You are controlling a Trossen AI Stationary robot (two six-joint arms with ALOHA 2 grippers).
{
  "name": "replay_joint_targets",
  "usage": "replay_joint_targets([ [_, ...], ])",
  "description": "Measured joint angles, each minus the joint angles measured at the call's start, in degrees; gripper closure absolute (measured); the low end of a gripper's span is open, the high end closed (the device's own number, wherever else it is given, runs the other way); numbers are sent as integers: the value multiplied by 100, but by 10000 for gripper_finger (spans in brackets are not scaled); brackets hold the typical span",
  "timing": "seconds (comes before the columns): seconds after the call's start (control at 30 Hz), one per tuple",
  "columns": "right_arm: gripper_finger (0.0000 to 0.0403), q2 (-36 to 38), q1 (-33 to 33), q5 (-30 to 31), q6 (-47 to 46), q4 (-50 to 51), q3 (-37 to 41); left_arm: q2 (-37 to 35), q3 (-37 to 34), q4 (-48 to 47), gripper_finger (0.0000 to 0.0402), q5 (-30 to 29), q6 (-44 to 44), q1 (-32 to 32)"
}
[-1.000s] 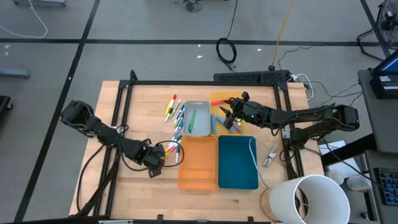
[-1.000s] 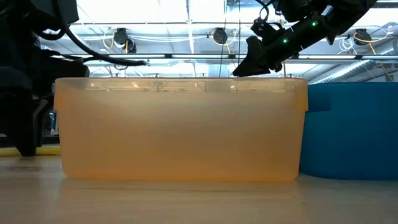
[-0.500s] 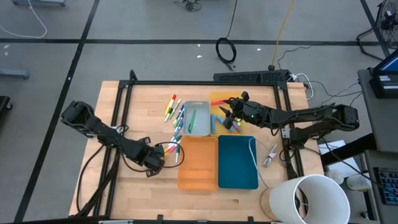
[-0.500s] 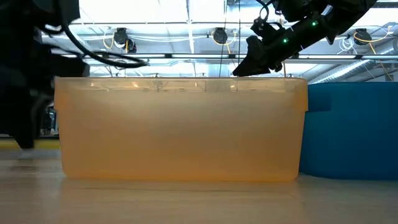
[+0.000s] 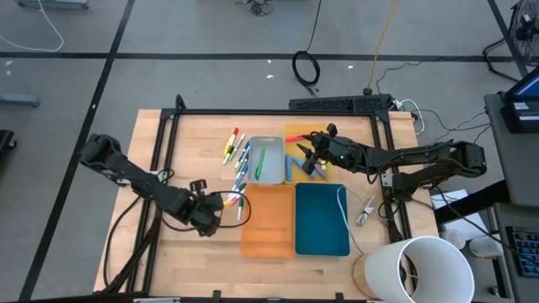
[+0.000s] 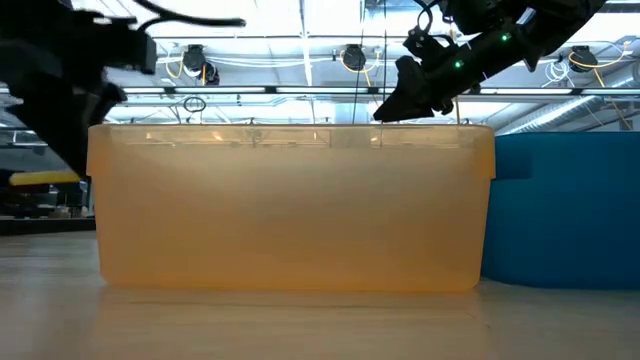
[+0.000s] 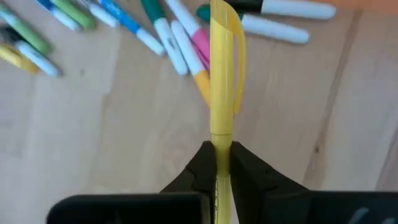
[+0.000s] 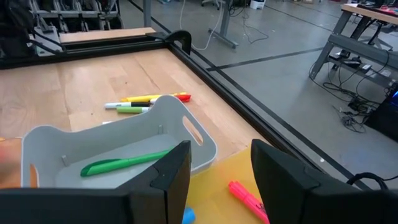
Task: Pick & Place Markers
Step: Put the yellow pen into the gray bin
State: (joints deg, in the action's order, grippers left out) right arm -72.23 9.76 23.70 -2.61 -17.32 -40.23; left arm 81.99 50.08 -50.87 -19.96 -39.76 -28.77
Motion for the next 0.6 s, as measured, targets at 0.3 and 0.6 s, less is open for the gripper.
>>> replay_joint_targets([
  [0.3, 248, 0, 0, 0, 1, -46, 0, -137, 350, 129, 372, -687, 838, 188],
  [0.6, 248, 0, 0, 0, 1, -46, 0, -141, 374, 1342, 371, -985, 2045, 844],
])
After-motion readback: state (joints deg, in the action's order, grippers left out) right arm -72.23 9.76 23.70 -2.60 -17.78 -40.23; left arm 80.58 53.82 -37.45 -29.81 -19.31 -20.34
